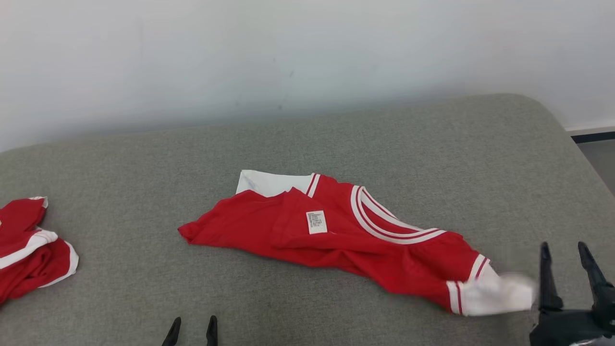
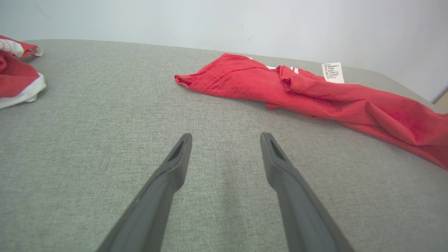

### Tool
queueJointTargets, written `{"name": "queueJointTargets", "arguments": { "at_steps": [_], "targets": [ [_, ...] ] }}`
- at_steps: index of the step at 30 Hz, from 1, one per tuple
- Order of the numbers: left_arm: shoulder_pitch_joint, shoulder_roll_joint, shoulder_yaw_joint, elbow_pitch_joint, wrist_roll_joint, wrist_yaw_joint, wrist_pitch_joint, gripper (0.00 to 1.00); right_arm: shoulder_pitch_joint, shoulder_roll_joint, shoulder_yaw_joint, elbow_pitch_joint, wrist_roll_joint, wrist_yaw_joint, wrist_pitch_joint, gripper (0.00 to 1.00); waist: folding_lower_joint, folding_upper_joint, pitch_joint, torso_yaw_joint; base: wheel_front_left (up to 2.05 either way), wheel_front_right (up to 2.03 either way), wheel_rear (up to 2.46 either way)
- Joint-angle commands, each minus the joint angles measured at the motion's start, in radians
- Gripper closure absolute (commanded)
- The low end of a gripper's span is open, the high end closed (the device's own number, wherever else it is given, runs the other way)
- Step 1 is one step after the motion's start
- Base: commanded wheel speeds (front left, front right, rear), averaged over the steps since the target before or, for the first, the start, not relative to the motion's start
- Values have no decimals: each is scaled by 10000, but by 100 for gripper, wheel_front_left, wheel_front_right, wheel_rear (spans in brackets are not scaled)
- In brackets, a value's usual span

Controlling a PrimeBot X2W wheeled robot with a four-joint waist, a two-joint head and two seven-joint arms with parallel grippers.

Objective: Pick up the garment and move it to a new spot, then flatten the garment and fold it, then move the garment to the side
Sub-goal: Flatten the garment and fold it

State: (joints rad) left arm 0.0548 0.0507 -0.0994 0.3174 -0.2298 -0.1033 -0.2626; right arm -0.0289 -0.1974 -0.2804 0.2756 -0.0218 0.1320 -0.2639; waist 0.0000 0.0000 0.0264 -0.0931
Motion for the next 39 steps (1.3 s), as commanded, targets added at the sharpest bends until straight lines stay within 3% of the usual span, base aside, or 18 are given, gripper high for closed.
{"name": "queueJointTargets", "arguments": {
  "at_steps": [1,5,9,11,19,24,31,34,35,37,39],
  "targets": [
    [-62,-3,6,28,67,-11,-34,0,-201,150,36,24,-51,-25,-6,0,0,0,37,98,0,0,0],
    [-110,-4,12,-9,98,-44,-34,0,-239,313,277,-30,89,-25,-6,0,0,0,119,216,0,0,0],
    [-205,-4,-17,-67,104,-55,-34,0,-443,455,1195,-34,316,-25,-6,0,0,0,325,338,0,0,0],
    [-345,-6,-111,-63,78,-38,-34,0,-747,499,2378,-35,604,-25,-6,0,0,0,522,470,0,0,0],
    [-666,-4,-524,59,-70,-11,-34,0,-2273,459,5565,675,1416,-25,-7,0,0,0,923,1272,0,0,0],
    [-751,-4,-698,110,-149,53,-34,0,-3112,457,6051,1661,1871,-25,-3,0,0,0,1033,1818,0,0,0],
    [-609,-6,-770,122,-257,115,-34,0,-3931,499,5972,3263,2106,-25,-6,0,0,0,1173,2510,0,0,0],
    [-553,-6,-788,71,-276,131,-34,0,-4032,489,5895,3729,2160,-25,-6,20,0,0,1193,2606,0,0,0],
    [-533,-6,-794,62,-283,136,-34,0,-4064,493,5843,3861,2154,-25,-6,37,0,0,1197,2620,0,0,0],
    [-533,-6,-803,46,-304,151,-34,0,-4128,523,5799,4026,2095,-25,-6,50,0,0,1205,2635,0,0,0],
    [-596,-6,-835,33,-329,147,-34,0,-4187,549,5740,4164,2015,-25,-6,86,0,0,1218,2639,0,0,0]
  ]
}}
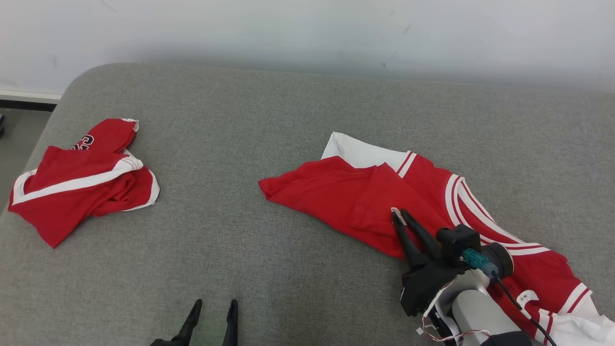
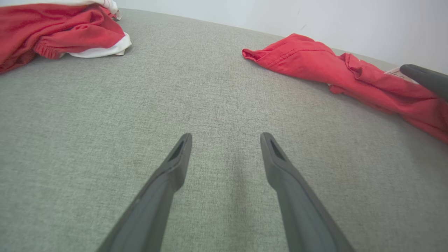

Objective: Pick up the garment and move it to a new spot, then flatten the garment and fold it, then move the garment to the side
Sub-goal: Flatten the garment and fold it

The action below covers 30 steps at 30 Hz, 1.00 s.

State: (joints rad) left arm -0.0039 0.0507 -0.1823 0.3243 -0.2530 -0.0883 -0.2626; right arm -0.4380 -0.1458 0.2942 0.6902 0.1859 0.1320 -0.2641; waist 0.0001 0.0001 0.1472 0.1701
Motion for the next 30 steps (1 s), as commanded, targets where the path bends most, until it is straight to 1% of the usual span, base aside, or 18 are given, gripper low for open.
{"name": "queueJointTargets", "arguments": {
  "at_steps": [1,5,10,14,15,16,17,21,26,27,28,30],
  "targets": [
    [-48,-6,-27,-39,-93,3,-34,0,-115,49,-23,99,-75,-25,-4,100,-1,-1,13,10,0,0,0],
    [-142,-4,-49,-20,-119,7,-34,0,-187,174,-192,161,-124,-25,-4,100,-1,-1,-3,35,0,0,0],
    [-42,-6,52,32,-55,-37,-34,0,-3,259,-357,-226,-125,-25,-4,100,-1,-1,-91,67,0,0,0],
    [44,-4,118,69,-14,-59,-34,0,198,334,-811,-448,-207,-25,-4,100,-1,-1,-182,60,0,0,0],
    [65,-6,124,70,-6,-62,-34,0,258,331,-953,-378,-251,-25,-4,73,-1,-1,-203,58,0,0,0],
    [79,-4,128,64,0,-65,-34,0,286,350,-1102,-356,-256,-25,-4,18,-1,-1,-215,55,0,0,0],
    [85,-6,126,51,3,-49,-34,0,321,349,-1160,-259,-329,-25,-4,0,-1,-1,-221,57,0,0,0],
    [68,-6,106,24,-11,-60,-34,0,300,391,-1201,117,-360,-25,-4,0,-1,-1,-177,49,0,0,0],
    [1,-4,71,28,-31,-50,-34,0,35,460,-941,514,-140,-25,-4,0,-1,-1,-85,67,0,0,0],
    [-11,-4,60,27,-29,-46,-34,0,-26,473,-847,581,-71,-25,-4,2,-1,-1,-65,80,0,0,0],
    [-17,-3,58,29,-21,-39,-34,0,-83,463,-730,646,-26,-25,-4,30,-1,-1,-50,95,0,0,0],
    [-33,-4,56,41,2,-39,-34,0,-190,412,-560,710,106,-26,-4,100,-1,-1,-27,132,0,0,0]
  ]
}}
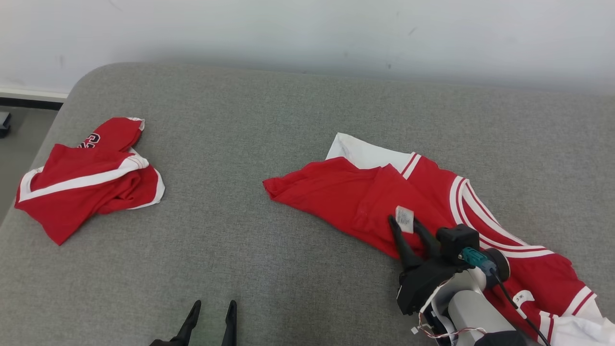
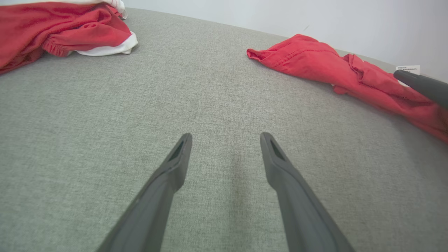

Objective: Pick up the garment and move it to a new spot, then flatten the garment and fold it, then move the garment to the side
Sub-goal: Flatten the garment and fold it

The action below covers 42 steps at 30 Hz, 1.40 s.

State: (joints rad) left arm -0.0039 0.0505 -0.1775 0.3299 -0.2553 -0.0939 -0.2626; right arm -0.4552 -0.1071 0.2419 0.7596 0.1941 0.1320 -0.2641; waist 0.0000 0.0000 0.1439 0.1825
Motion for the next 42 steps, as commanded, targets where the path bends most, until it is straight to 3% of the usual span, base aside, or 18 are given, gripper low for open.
{"name": "queueJointTargets", "arguments": {
  "at_steps": [1,9,20,23,24,25,30,33,37,38,42],
  "targets": [
    [-43,-2,10,-4,37,15,-34,0,-66,-2,84,20,66,-26,-4,100,0,0,8,31,0,0,0],
    [44,-2,5,82,60,-4,-34,0,-289,-1,563,-867,453,-26,-4,100,0,0,-116,256,0,0,0],
    [106,-1,-182,53,115,-51,-34,0,-906,552,2825,-3339,1675,-26,-3,100,0,0,-376,980,0,0,0],
    [216,-2,-175,74,123,-52,-34,0,-570,560,3443,-3097,1781,-26,-2,100,0,0,-400,1158,0,0,0],
    [259,-2,-159,99,120,-42,-34,0,-428,558,3753,-2627,1885,-24,1,82,0,0,-415,1189,0,0,0],
    [281,-2,-153,121,131,-44,-34,0,-337,558,4147,-2088,2050,-24,2,0,0,0,-435,1213,0,0,0],
    [375,-4,-29,156,69,40,-34,0,-448,413,5376,-966,2896,-26,-1,0,0,0,-487,997,0,0,0],
    [351,-2,84,111,43,58,-34,0,-234,98,5217,-1171,3223,-26,-1,0,0,0,-587,648,0,0,0],
    [271,1,356,-29,155,131,-34,0,546,-416,3285,-1819,2561,-26,0,0,0,0,-828,-75,0,0,0],
    [271,1,356,-29,155,131,-34,0,546,-416,3285,-1819,2561,-26,0,0,0,0,-828,-75,0,0,0],
    [211,-2,537,-127,261,134,-33,0,1545,-398,1113,-2283,1324,-26,-3,0,0,0,-1003,-602,0,0,0]
  ]
}}
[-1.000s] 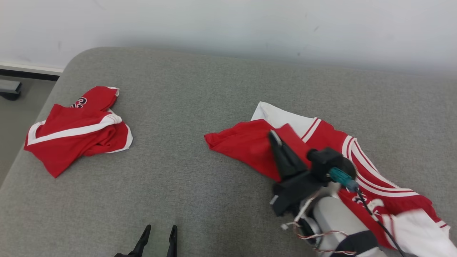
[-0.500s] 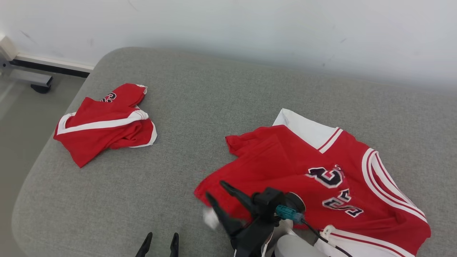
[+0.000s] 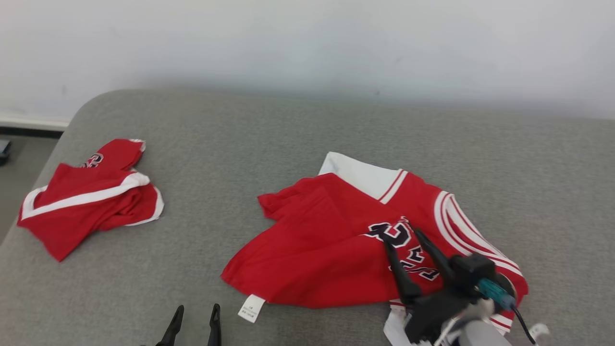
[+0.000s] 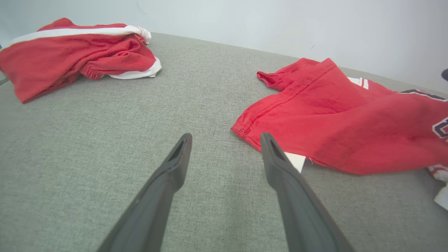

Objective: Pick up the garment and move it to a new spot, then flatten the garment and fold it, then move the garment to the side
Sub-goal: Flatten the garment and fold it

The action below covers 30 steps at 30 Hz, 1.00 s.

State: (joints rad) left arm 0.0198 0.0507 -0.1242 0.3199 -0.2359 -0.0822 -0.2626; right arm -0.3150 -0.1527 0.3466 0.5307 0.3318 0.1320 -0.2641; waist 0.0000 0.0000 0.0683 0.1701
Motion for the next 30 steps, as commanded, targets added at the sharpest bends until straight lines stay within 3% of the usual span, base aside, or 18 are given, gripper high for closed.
{"name": "queueJointTargets", "arguments": {
  "at_steps": [1,6,11,19,25,30],
  "targets": [
    [-30,-4,49,-51,90,16,-34,0,393,112,-339,-30,-314,-26,0,0,0,0,-280,-600,0,0,0],
    [-16,-6,107,-101,134,-27,-34,0,985,59,-1741,-16,-1152,-26,-3,0,0,0,-275,-1014,0,0,0],
    [-144,-4,61,-175,114,-10,-34,0,587,-125,-2283,199,-1415,-26,-2,0,0,0,-34,-1151,0,0,0],
    [-520,-4,-202,-151,121,-38,-34,0,-1393,-651,-1212,1551,-1329,-26,41,0,0,0,733,-828,0,0,0],
    [-737,-3,-337,-86,61,7,-34,0,-3160,-1003,84,2896,-944,-26,798,0,0,0,1154,-355,0,0,0],
    [-838,-4,-378,-80,72,-29,-34,0,-4246,-1405,262,4141,-1433,-26,1340,0,0,0,1357,-8,0,0,0]
  ]
}}
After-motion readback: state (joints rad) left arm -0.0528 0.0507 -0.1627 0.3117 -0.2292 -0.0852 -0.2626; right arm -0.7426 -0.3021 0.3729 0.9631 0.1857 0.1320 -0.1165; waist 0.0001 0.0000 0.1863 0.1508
